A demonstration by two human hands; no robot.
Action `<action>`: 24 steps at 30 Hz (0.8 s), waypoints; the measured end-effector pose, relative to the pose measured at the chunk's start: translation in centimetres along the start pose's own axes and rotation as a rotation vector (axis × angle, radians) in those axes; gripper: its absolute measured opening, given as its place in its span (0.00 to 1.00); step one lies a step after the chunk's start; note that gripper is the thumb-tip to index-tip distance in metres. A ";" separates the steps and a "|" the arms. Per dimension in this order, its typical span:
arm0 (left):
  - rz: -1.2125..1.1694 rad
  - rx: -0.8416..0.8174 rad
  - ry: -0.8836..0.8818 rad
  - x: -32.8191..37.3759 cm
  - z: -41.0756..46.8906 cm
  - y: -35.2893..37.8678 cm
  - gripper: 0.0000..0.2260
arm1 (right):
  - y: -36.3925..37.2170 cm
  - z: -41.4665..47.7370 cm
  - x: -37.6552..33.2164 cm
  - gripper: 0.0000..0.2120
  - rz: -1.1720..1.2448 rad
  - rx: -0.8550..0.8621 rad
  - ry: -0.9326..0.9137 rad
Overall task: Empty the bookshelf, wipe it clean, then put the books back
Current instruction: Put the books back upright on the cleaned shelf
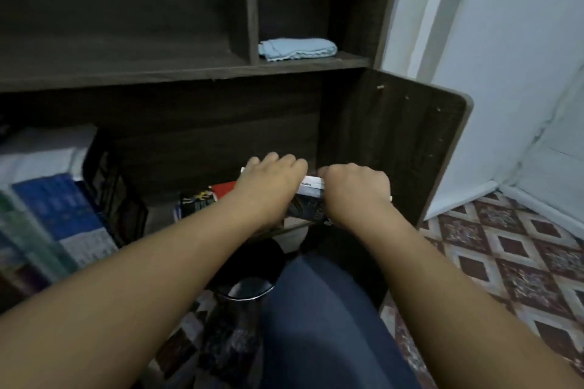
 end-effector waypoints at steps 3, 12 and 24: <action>0.121 0.067 -0.119 -5.2 -1.6 -0.1 0.20 | -0.3 2.4 -4.9 0.13 0.006 0.119 -0.103; 0.448 0.346 -0.270 -13.2 -5.3 5.7 0.06 | 5.9 8.2 -14.8 0.14 0.047 0.428 -0.390; 0.007 -0.198 -0.412 -16.4 -4.7 20.4 0.26 | 19.1 11.3 -15.4 0.34 0.128 -0.070 -0.502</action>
Point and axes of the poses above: each hand's wrist, its own z-axis towards the middle knuckle, its own y-axis out of the palm, x = y × z, the point moved 10 cm from there along z, towards the middle knuckle, and after that the axes turned 3 degrees about z, right-handed, at the moved point
